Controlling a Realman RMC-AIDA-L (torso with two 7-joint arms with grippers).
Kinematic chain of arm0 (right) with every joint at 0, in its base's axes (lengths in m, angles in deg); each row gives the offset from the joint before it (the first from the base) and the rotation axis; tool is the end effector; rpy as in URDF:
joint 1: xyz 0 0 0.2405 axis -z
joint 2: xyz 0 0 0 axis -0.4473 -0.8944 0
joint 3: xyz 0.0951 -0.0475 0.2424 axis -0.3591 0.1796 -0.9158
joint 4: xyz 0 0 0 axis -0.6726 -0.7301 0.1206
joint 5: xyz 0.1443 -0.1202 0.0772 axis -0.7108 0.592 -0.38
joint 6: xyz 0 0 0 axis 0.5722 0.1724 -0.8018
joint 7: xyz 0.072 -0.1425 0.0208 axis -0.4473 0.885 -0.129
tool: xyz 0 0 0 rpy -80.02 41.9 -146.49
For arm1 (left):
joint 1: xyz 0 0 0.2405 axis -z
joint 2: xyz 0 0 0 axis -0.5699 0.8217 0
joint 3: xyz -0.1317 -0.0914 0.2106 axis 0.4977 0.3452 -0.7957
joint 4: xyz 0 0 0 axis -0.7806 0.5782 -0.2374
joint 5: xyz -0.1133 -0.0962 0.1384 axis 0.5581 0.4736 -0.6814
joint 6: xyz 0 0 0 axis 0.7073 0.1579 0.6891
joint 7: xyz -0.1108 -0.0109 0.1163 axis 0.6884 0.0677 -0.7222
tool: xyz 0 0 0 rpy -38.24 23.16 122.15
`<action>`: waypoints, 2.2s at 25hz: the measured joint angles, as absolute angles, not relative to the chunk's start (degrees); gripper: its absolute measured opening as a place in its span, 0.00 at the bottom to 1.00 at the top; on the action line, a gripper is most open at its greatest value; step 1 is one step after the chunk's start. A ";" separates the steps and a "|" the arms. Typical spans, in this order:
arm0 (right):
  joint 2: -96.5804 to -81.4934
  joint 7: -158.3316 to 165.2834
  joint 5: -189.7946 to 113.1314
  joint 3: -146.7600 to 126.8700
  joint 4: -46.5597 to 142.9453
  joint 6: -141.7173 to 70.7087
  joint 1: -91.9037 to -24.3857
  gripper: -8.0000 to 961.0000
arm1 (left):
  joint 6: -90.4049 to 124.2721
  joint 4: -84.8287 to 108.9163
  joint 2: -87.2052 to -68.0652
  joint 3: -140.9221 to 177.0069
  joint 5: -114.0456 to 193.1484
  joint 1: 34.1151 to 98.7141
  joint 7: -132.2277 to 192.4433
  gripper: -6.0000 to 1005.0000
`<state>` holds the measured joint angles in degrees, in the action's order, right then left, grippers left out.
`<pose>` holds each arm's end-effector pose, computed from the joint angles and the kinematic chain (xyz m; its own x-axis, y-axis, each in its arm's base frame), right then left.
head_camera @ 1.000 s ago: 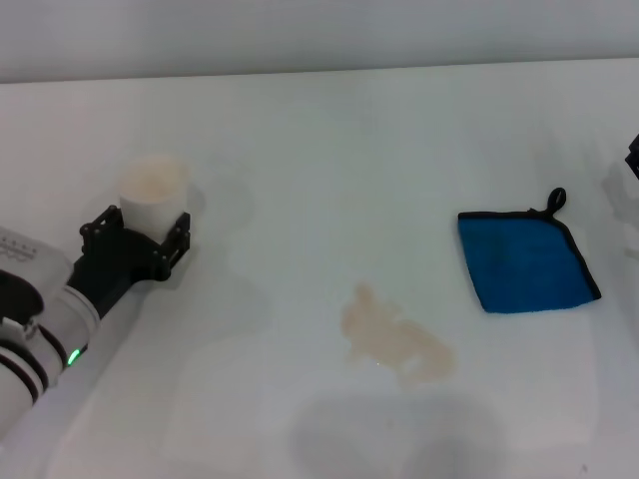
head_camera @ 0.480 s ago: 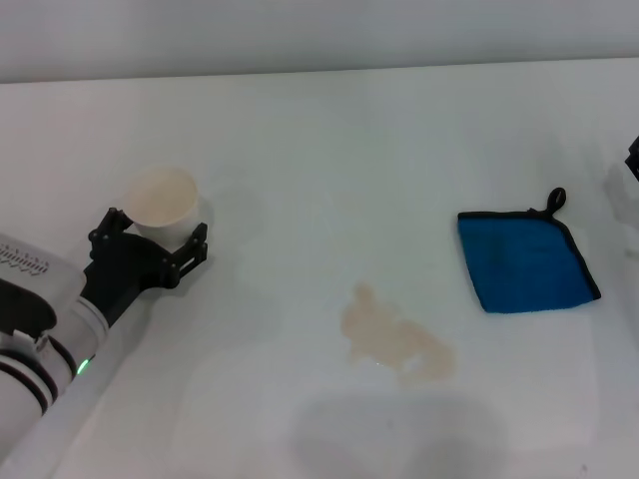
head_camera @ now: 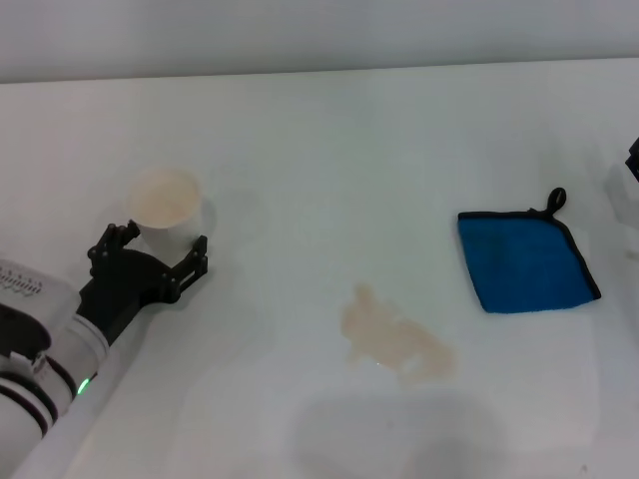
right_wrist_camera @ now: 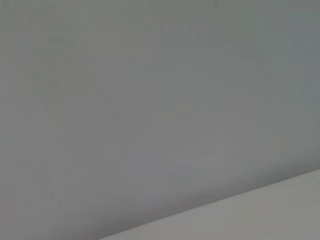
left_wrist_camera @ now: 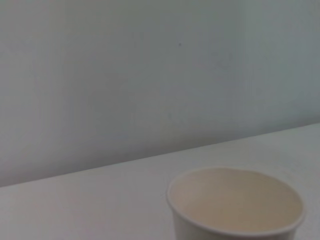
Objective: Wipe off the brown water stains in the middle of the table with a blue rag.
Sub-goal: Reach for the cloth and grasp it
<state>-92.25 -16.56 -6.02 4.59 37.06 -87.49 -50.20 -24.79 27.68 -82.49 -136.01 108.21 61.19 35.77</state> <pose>0.4189 0.3098 0.0103 0.4678 -0.1447 -0.8719 -0.8462 0.2114 -0.4891 -0.3033 0.3196 -0.1209 0.7919 0.2422 0.5607 0.5996 -0.4829 -0.6382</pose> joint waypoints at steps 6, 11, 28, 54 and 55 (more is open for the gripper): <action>-92.25 -16.56 -6.02 4.59 37.32 -87.49 -50.01 0.87 | -27.02 28.85 -82.37 -136.01 108.11 58.68 35.76 0.89; -92.25 -16.56 -6.02 4.59 37.45 -87.49 -49.96 0.87 | -31.32 30.13 -82.25 -136.11 108.09 55.36 35.83 0.89; -91.39 -47.27 2.62 19.12 49.61 -86.69 -51.04 0.87 | -50.50 27.47 -81.82 -129.27 109.80 47.95 47.16 0.89; -80.78 -126.83 77.62 53.64 97.44 -113.05 -68.92 0.87 | -50.07 16.08 -81.35 -126.95 108.85 53.31 64.79 0.89; -81.33 -127.49 80.20 53.41 98.08 -114.21 -69.41 0.87 | -50.07 16.07 -81.36 -126.95 108.70 53.32 64.83 0.89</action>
<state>-81.33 -127.49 80.20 53.41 98.08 -114.21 -69.41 -50.07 16.07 -81.36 -126.95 108.70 53.32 64.83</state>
